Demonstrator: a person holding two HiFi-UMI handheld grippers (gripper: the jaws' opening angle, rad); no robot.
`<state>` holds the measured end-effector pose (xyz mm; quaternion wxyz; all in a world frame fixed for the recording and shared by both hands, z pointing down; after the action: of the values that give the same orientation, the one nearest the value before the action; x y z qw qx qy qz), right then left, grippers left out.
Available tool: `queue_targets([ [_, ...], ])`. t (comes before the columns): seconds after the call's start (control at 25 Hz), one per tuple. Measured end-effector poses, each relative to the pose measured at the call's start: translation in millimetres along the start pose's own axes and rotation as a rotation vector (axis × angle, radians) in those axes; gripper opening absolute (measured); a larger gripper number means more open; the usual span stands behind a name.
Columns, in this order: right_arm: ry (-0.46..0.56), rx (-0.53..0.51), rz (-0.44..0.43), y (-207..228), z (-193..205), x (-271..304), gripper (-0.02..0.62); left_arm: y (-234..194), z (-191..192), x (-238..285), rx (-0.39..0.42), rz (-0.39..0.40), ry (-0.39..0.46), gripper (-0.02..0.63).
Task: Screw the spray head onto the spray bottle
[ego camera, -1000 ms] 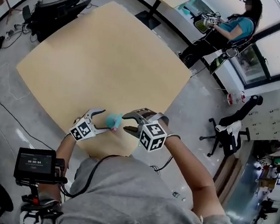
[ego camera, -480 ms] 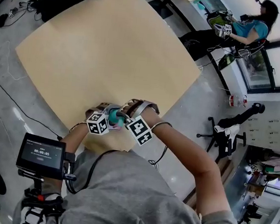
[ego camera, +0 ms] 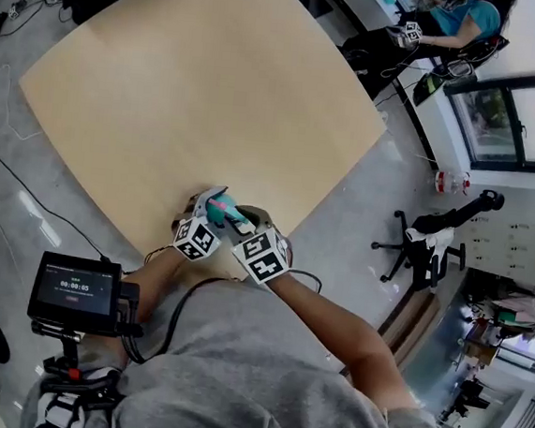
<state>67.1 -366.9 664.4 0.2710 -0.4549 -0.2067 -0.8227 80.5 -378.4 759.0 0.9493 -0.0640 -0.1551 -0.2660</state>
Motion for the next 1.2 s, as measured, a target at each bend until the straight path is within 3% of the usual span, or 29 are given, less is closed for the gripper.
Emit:
queue_targets([
  [0.08,0.049,0.171,0.045,1.1,-2.2,-1.2,0.132,-3.3,-0.3,-0.1,-0.044,-0.105,-0.009,0.407],
  [0.16,0.064,0.232,0.028,2.1,-4.0,-1.4,0.132,-5.8,0.3,-0.1,-0.078,-0.164,-0.021,0.407],
  [0.24,0.052,0.238,-0.039,0.3,-3.4,-2.6,0.133,-4.8,0.5,1.0,-0.087,-0.165,-0.022,0.408],
  [0.36,0.04,0.183,-0.167,-2.6,-11.8,-14.4,0.194,-3.4,1.9,2.4,-0.087,-0.102,-0.005,0.407],
  [0.4,0.053,0.103,-0.189,-2.9,-20.3,-24.3,0.196,-3.7,1.9,2.9,-0.082,-0.075,0.0,0.408],
  [0.48,0.071,-0.169,-0.22,-5.9,-38.5,-48.0,0.196,-4.5,1.2,4.3,-0.062,-0.013,0.007,0.408],
  [0.56,0.024,-0.572,-0.245,-11.3,-47.1,-68.5,0.196,-5.1,1.5,5.3,-0.04,0.056,0.009,0.408],
  [0.72,-0.239,-1.529,-0.194,-9.5,-33.5,-73.0,0.196,-5.9,5.6,4.5,-0.003,0.193,-0.004,0.408],
  [0.8,-0.297,-1.795,-0.214,-8.3,-25.3,-58.2,0.196,-6.5,7.6,3.9,0.012,0.237,-0.014,0.408],
  [0.88,-0.329,-1.938,-0.268,-10.1,-17.4,-39.7,0.196,-7.3,8.7,4.6,0.022,0.261,-0.022,0.408],
  [1.0,-0.378,-2.041,-0.311,-6.5,-12.2,-11.5,0.196,-8.8,9.2,7.2,0.025,0.275,-0.029,0.408],
  [1.12,-0.397,-1.978,-0.32,-5.7,-12.8,3.0,0.196,-8.5,8.8,9.2,0.017,0.276,-0.028,0.408],
  [1.2,-0.419,-1.822,-0.301,-6.8,-16.7,3.6,0.195,-8.8,7.8,9.1,0.008,0.268,-0.023,0.408],
])
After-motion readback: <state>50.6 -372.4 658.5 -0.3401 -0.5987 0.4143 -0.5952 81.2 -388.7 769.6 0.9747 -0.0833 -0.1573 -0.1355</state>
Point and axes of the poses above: the fingertips, and each gripper's own axes: x forward along the fingers, y to its right, z out of its underside, the point moved 3 cm from there along -x, backward along the fingers, and after that the axes turned 6 degrees about -z, right-handed, at the moved point
